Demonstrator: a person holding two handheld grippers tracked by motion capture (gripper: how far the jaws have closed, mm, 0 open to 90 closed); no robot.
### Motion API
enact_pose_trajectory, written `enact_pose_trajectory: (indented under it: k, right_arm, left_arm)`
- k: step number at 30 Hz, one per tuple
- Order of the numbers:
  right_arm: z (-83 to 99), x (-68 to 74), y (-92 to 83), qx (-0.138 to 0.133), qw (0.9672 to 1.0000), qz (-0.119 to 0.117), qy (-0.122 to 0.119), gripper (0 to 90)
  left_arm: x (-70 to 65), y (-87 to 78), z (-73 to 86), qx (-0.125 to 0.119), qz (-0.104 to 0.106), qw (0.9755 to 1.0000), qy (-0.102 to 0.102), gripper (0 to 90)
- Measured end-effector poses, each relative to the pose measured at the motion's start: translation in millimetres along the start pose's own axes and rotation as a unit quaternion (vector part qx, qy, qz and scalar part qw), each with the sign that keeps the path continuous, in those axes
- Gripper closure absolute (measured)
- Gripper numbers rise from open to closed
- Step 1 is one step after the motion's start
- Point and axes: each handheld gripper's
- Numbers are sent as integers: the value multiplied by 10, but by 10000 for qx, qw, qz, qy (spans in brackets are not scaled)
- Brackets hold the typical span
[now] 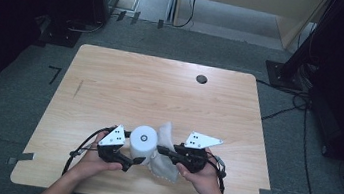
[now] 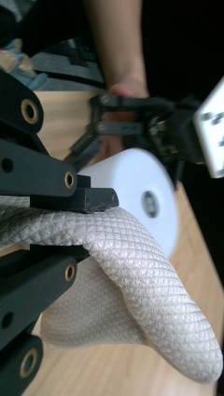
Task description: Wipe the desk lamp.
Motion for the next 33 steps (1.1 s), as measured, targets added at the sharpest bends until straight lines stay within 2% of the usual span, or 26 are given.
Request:
enact_pose_trajectory:
  k: [5, 8, 11, 14, 19, 22, 24, 26, 29, 33]
  right_arm:
    - [176, -63, 126, 360, 9991, -130, 166, 828]
    - [246, -64, 199, 667, 9976, -131, 143, 826]
    - [295, -85, 231, 802, 9965, -100, 206, 825]
    - [298, -92, 216, 763, 9968, -51, 250, 825]
    - [154, -80, 94, 349, 9993, 27, 118, 823]
    - [64, -70, 9, -6, 9999, -20, 102, 821]
    - [24, -69, -22, -133, 9999, -38, 43, 820]
    - [13, -64, -21, -144, 9999, -78, 25, 818]
    - [56, -76, 24, -21, 9999, -162, 20, 817]
    - [160, -114, 105, 272, 9991, -306, 133, 813]
  left_arm:
    - [8, 2, 1, 23, -4, 10000, -17, 89]
    - [11, -4, 2, 28, -29, 10000, -4, 90]
    - [15, -11, 2, 28, -36, 10000, -10, 93]
    - [26, -28, 1, -9, -24, 10000, -43, 103]
    - [75, -71, -3, -123, -17, 9999, -90, 175]
    - [75, -70, -2, -126, -23, 9999, -81, 178]
    - [75, -70, -3, -125, -22, 9999, -84, 179]
    - [75, -70, -2, -125, -20, 9999, -88, 178]
    - [78, -75, -3, -138, -37, 9998, -117, 179]
    - [81, -79, -5, -152, -42, 9998, -119, 180]
Point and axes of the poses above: each handheld gripper's, and its own axes: y roughly forward along the jaws, z roughly out of its underside, x roughly to its left, and after that the axes turned 13 degrees about -y, right-handed
